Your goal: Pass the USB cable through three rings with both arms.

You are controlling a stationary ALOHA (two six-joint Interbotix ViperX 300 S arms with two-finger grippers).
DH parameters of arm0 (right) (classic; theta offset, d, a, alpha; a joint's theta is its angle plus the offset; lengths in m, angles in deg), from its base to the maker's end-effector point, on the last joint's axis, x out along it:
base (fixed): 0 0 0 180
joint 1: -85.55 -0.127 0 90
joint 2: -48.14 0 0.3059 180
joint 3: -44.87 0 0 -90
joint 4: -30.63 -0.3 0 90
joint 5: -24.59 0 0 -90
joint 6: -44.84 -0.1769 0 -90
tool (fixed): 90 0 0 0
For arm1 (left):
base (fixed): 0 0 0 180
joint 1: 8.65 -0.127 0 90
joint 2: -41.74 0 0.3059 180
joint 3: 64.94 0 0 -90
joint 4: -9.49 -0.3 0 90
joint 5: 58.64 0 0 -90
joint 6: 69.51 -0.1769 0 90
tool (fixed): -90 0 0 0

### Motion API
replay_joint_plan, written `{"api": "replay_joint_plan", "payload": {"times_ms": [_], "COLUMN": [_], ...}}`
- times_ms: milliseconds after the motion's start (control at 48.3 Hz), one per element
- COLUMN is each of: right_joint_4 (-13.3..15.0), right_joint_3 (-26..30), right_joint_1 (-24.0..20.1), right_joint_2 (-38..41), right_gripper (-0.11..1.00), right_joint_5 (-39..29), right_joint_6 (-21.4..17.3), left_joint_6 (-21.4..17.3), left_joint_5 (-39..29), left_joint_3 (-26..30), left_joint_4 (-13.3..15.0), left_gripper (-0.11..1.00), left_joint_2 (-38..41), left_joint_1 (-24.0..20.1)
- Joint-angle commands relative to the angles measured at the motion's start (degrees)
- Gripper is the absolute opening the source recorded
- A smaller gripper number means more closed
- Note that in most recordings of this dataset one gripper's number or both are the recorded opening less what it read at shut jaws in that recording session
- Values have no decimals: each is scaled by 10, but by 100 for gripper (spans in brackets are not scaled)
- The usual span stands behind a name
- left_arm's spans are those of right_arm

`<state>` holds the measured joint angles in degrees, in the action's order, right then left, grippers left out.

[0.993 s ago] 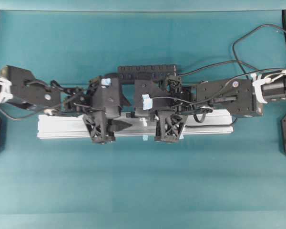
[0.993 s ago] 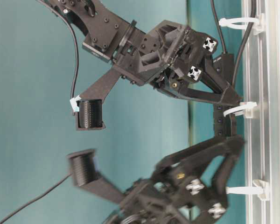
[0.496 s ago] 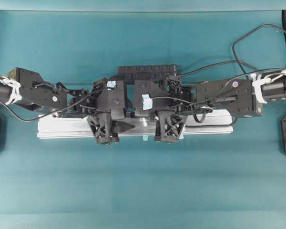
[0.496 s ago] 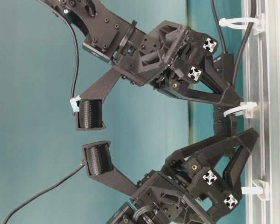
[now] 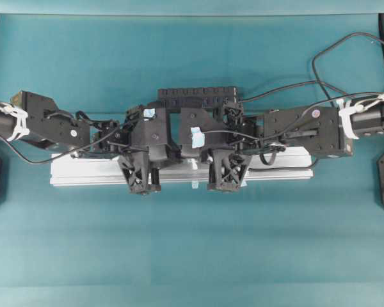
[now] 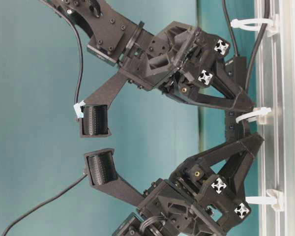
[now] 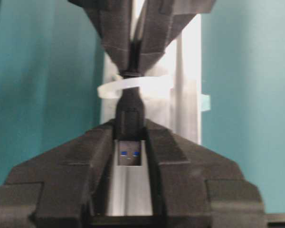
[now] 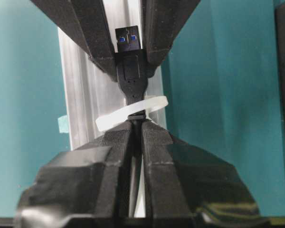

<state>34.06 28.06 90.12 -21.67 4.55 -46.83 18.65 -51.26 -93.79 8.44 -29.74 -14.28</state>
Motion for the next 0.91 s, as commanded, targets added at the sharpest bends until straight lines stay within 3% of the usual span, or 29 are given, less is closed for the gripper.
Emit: {"api": "replay_joint_plan", "payload": {"times_ms": [0,310,496,621,786,890], "right_joint_4": [-2,-1,-2,-2,2,4], "right_joint_3": [4,2,-2,-3,-2,0], "right_joint_1": [-6,-15,-16,-16,-16,-13], "right_joint_2": [-5,-5,-8,-11,-18,-22], "right_gripper": [-9,-8,2,23,71,93], "right_joint_5": [4,-11,-31,-37,-33,-31], "right_joint_6": [0,5,2,2,2,2], "left_joint_6": [-2,-1,-1,1,17,18], "left_joint_5": [5,3,-2,-16,-57,-76], "left_joint_3": [4,3,-2,-9,-11,-12], "left_joint_4": [-2,-2,-2,-2,-2,-2], "left_gripper": [22,22,22,22,22,22], "left_joint_2": [-7,-11,-18,-31,-60,-76], "left_joint_1": [-1,-1,2,4,6,7]}}
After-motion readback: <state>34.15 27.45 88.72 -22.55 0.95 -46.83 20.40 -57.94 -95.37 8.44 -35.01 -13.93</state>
